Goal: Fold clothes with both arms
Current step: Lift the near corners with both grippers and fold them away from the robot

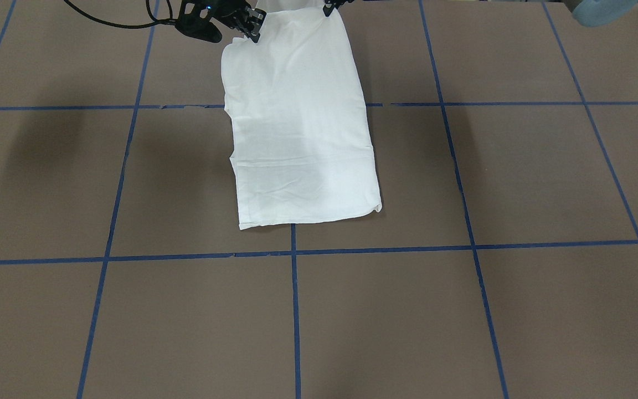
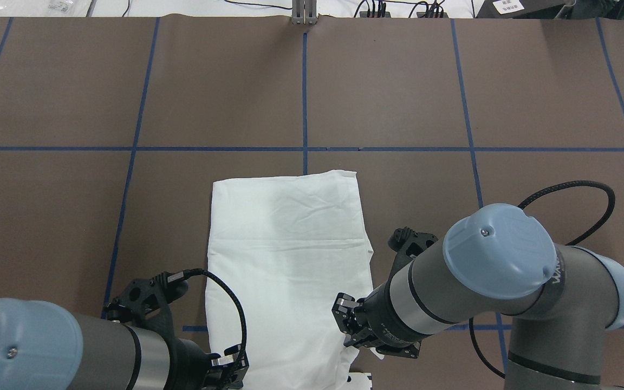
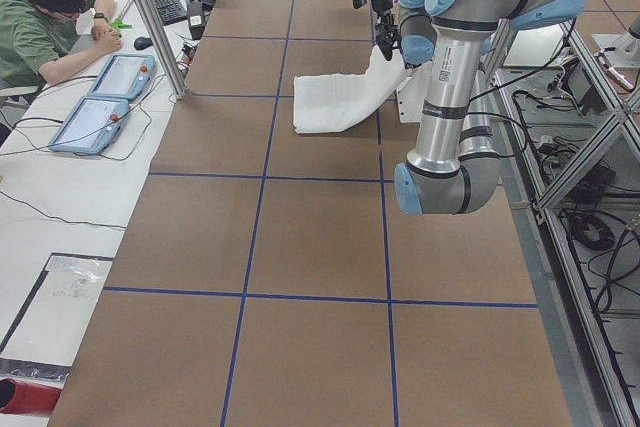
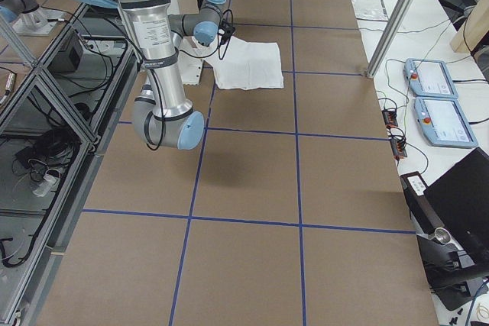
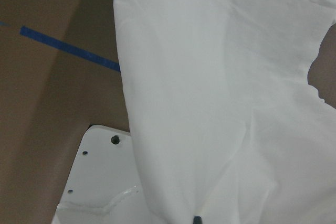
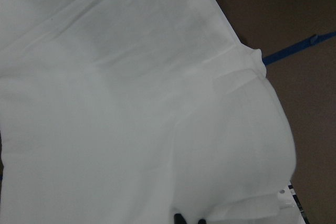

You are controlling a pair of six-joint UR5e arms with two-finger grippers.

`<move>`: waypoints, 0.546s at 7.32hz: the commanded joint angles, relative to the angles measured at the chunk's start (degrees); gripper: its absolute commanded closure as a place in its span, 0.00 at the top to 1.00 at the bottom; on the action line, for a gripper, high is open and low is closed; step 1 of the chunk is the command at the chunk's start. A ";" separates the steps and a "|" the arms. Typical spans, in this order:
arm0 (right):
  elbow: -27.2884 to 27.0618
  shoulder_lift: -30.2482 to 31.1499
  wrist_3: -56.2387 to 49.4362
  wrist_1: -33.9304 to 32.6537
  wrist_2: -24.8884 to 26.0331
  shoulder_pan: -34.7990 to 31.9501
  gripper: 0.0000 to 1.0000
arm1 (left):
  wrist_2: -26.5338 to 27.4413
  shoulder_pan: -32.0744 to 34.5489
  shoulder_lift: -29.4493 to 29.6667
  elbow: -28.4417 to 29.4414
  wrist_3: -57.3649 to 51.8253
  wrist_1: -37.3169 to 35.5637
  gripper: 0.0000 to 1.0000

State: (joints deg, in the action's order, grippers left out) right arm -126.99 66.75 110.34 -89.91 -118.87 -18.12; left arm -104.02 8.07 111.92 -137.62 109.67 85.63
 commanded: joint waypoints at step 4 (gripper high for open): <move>10.24 -7.85 -2.57 0.26 4.61 -5.61 0.00 | -0.22 15.10 4.00 12.16 -10.94 1.97 0.00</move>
State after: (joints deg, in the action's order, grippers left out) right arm -119.82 61.14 109.04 -89.66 -115.43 -23.14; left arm -104.19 18.83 115.06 -129.58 102.14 85.76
